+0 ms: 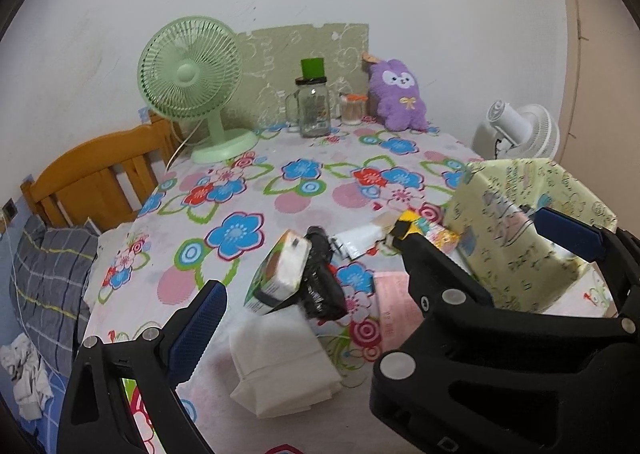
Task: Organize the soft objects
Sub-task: 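Move the right tool toward the pink paper slip while the left tool approaches the folded white cloth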
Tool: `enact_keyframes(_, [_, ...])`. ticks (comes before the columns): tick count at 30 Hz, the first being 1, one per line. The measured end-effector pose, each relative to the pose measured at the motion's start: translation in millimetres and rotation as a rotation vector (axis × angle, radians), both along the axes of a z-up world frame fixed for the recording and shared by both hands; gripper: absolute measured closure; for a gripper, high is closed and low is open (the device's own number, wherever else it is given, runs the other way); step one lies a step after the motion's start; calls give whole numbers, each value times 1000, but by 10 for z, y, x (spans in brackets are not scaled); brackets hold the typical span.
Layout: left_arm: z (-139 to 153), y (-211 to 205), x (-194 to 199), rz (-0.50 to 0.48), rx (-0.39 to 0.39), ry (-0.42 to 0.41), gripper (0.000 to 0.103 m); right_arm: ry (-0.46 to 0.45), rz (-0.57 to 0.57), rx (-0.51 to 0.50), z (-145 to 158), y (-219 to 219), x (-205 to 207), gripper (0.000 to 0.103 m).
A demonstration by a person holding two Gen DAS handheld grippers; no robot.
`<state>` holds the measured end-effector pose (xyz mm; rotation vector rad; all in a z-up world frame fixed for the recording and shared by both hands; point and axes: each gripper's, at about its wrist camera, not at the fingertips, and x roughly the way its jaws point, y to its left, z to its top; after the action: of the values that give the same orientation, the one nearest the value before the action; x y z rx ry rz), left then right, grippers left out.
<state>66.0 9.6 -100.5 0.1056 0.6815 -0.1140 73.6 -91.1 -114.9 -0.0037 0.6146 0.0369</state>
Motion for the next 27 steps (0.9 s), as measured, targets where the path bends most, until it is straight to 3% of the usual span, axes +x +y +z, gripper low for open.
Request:
enact_keyframes(13, [-360, 191, 87, 90, -38, 84, 4, 74, 24, -6, -369, 148, 176, 2])
enact_keyframes(19, [-490, 286, 110, 162, -55, 76, 4, 106, 22, -12, -509, 164, 251, 2])
enact_keyframes(27, [-721, 356, 218, 195, -54, 150, 4, 162, 33, -19, -731, 208, 337, 2])
